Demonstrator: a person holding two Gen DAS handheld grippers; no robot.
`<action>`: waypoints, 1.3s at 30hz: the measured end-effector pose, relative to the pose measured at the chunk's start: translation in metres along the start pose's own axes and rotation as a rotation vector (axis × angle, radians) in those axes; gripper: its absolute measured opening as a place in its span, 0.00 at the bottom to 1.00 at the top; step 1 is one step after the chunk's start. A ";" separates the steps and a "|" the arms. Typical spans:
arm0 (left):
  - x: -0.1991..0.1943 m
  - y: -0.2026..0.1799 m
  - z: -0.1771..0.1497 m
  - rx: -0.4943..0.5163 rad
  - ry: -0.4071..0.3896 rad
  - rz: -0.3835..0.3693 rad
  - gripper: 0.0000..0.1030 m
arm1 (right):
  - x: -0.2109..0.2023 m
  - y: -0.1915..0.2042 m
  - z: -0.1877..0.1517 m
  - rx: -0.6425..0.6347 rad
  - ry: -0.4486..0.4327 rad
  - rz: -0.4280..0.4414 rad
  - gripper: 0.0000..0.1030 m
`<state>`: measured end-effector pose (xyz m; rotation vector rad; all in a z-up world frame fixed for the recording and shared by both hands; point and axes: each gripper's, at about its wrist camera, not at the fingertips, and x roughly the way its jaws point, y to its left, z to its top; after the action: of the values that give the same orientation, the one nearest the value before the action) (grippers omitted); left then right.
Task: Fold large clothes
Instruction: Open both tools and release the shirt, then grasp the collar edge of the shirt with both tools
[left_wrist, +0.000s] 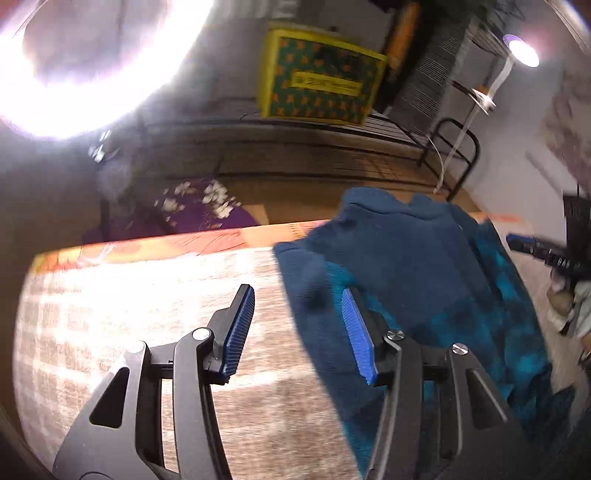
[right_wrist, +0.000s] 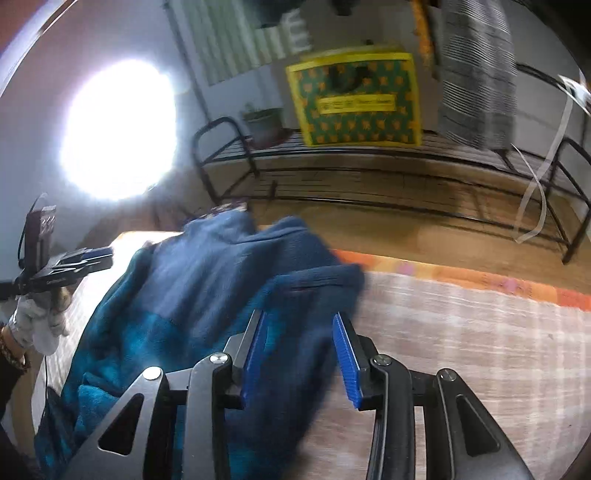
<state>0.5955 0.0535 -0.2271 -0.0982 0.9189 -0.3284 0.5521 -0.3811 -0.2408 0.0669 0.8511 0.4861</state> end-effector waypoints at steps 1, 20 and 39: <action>0.004 0.008 0.001 -0.035 0.015 -0.023 0.49 | 0.002 -0.007 0.000 0.022 0.005 -0.004 0.39; 0.062 -0.040 0.009 0.059 0.033 0.005 0.11 | 0.053 -0.006 0.010 0.051 0.042 -0.003 0.11; -0.098 -0.081 -0.003 0.102 -0.178 -0.062 0.07 | -0.095 0.054 0.008 -0.012 -0.158 0.100 0.07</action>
<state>0.5189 0.0086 -0.1356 -0.0611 0.7224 -0.4163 0.4844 -0.3740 -0.1552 0.1360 0.6919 0.5715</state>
